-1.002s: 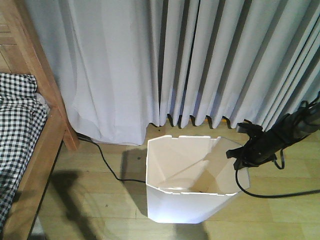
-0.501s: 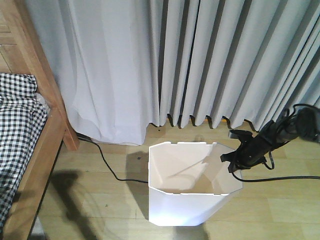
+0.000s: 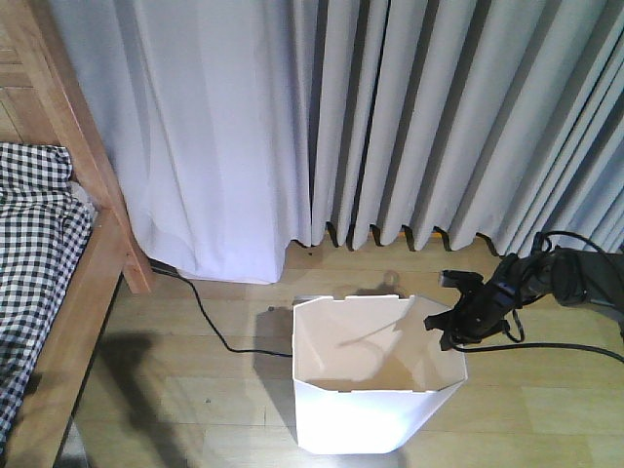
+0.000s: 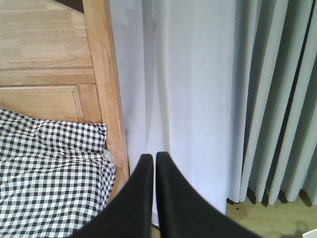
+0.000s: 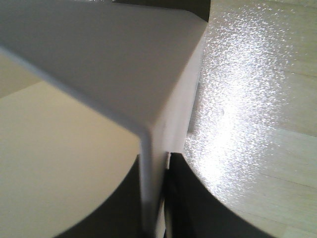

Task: Move trash bin to bedside with robot
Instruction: 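Set the bin down on the floor beside the bed with the right gripper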

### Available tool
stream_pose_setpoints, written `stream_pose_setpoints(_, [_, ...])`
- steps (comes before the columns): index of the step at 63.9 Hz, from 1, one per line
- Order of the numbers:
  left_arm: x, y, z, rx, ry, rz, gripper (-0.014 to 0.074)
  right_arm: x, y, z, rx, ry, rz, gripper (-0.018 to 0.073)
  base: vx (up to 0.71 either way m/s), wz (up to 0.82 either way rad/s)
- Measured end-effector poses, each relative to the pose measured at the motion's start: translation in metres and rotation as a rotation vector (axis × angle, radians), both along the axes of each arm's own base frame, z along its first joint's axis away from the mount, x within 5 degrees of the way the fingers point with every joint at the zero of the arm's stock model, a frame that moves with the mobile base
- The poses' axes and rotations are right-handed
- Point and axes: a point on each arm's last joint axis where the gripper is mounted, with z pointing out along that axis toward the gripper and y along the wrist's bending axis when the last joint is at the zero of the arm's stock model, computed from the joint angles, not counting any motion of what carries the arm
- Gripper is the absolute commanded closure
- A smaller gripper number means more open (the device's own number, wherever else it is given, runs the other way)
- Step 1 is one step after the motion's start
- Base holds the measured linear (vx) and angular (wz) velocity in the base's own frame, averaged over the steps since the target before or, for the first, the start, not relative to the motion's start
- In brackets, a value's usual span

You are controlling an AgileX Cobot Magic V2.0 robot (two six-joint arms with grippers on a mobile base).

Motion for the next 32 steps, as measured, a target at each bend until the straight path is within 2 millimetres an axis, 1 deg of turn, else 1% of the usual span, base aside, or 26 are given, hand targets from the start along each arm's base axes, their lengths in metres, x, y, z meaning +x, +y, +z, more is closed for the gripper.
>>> stream_pose_setpoints(10, [0.000,0.000,0.000,0.000,0.000,0.000,0.0603,-0.002,0.001,-0.010,0.001,-0.004,-0.035,0.0510,0.00,0.00])
stream_pose_setpoints(32, [0.000,0.000,0.000,0.000,0.000,0.000,0.0603,0.001,0.000,-0.017,-0.008,-0.033,-0.060,0.0450,0.00,0.00])
